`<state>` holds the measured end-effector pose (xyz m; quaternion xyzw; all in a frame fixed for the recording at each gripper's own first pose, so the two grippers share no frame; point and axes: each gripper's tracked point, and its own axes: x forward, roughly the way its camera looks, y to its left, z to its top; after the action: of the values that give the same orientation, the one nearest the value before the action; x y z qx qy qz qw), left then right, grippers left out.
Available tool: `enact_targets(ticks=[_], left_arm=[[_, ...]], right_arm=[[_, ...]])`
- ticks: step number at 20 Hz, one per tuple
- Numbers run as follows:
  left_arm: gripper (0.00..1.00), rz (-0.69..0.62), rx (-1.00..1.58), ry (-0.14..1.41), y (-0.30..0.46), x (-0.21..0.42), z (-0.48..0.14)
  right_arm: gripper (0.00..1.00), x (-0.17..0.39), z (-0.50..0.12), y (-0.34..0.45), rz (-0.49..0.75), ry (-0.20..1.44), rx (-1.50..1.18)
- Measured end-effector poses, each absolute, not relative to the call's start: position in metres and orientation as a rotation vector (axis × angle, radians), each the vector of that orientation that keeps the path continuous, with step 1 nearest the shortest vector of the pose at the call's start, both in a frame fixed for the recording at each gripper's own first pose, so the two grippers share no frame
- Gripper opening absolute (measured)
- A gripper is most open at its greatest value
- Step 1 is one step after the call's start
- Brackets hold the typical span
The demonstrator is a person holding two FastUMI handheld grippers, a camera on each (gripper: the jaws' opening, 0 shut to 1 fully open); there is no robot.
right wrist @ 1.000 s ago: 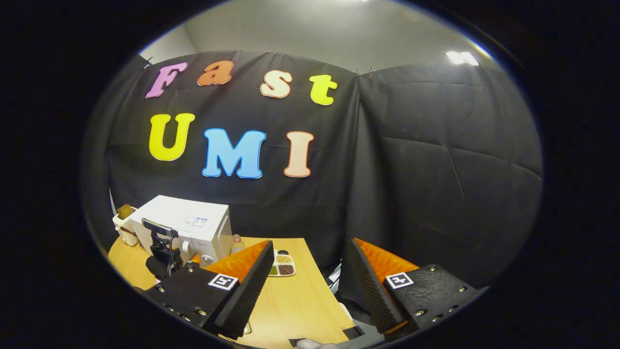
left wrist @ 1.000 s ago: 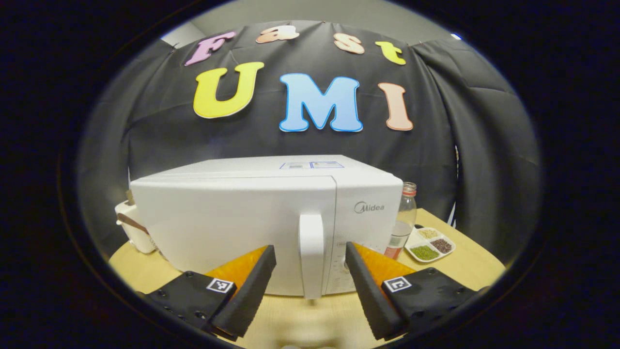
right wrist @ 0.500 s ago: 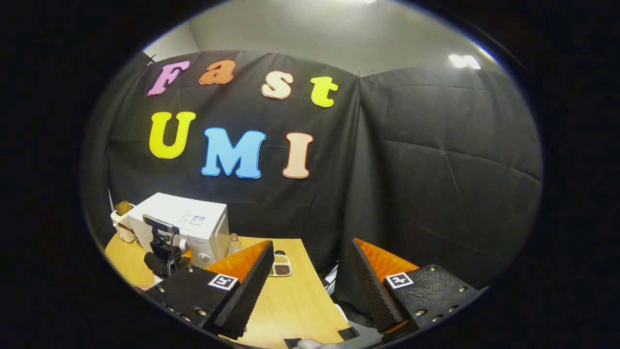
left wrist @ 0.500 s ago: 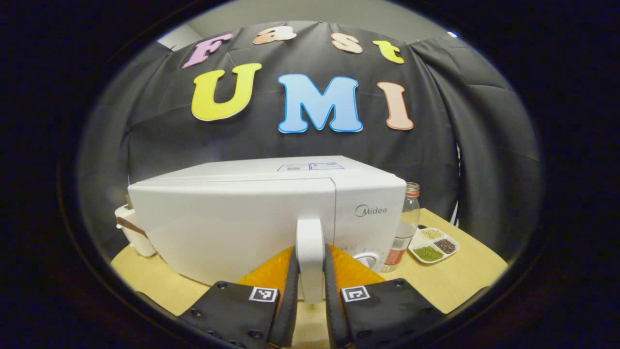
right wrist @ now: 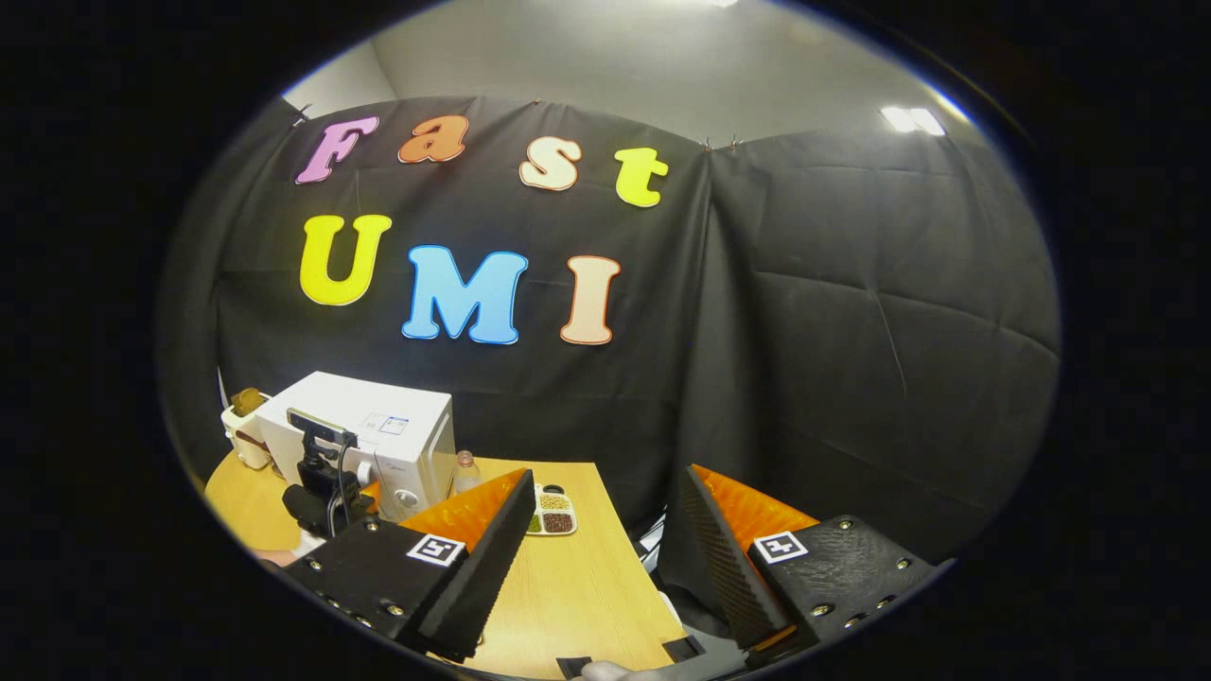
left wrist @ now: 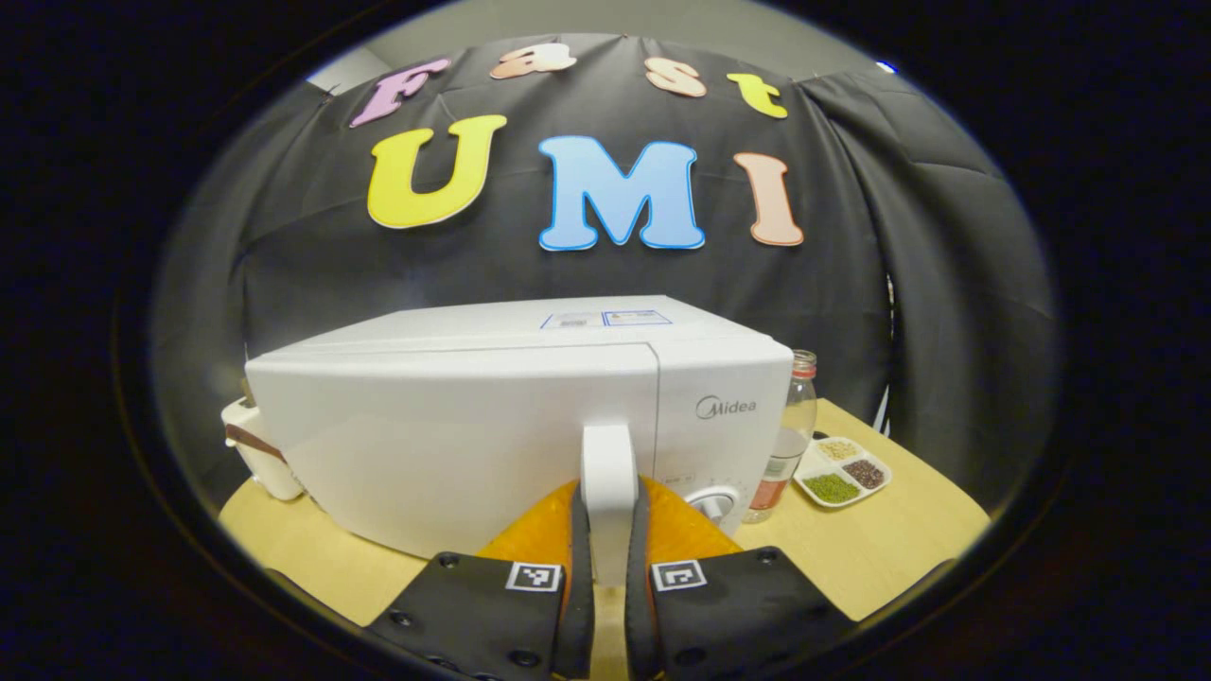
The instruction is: Open the microwave oven with the left hand, put the food in, and close the microwave oven.
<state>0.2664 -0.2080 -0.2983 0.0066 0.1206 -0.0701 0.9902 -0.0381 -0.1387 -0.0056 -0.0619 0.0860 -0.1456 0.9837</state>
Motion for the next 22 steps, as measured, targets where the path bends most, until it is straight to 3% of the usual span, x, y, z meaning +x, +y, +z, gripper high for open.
enact_targets(ticks=[6, 11, 13, 15, 17, 18, 19, 22], left_arm=[[0.22, -0.115, 0.044, 0.212, -0.178, 0.184, -0.3], [0.29, -0.084, 0.052, 0.238, -0.161, 0.162, -0.301], [0.44, -0.052, 0.065, 0.256, -0.15, 0.162, -0.305], [0.73, -0.061, 0.044, 0.253, -0.146, 0.163, -0.303], [0.8, -0.068, 0.034, 0.248, -0.139, 0.159, -0.301], [0.9, -0.074, 0.035, 0.245, -0.139, 0.156, -0.301], [0.87, -0.072, 0.041, 0.249, -0.134, 0.151, -0.301], [0.92, -0.066, 0.054, 0.246, -0.119, 0.133, -0.301]], right_arm=[[0.95, -0.04, -0.006, -0.129, -0.234, 0.171, -0.102], [0.95, -0.04, -0.007, -0.115, -0.169, 0.169, -0.091], [0.95, -0.043, -0.006, -0.112, -0.163, 0.161, -0.093], [0.95, -0.046, -0.008, -0.108, -0.153, 0.16, -0.095], [0.95, -0.051, -0.008, -0.106, -0.149, 0.159, -0.097], [0.95, -0.052, -0.009, -0.105, -0.146, 0.159, -0.092], [0.95, -0.053, -0.009, -0.104, -0.144, 0.16, -0.084], [0.95, -0.058, -0.016, -0.095, -0.126, 0.17, -0.084]])
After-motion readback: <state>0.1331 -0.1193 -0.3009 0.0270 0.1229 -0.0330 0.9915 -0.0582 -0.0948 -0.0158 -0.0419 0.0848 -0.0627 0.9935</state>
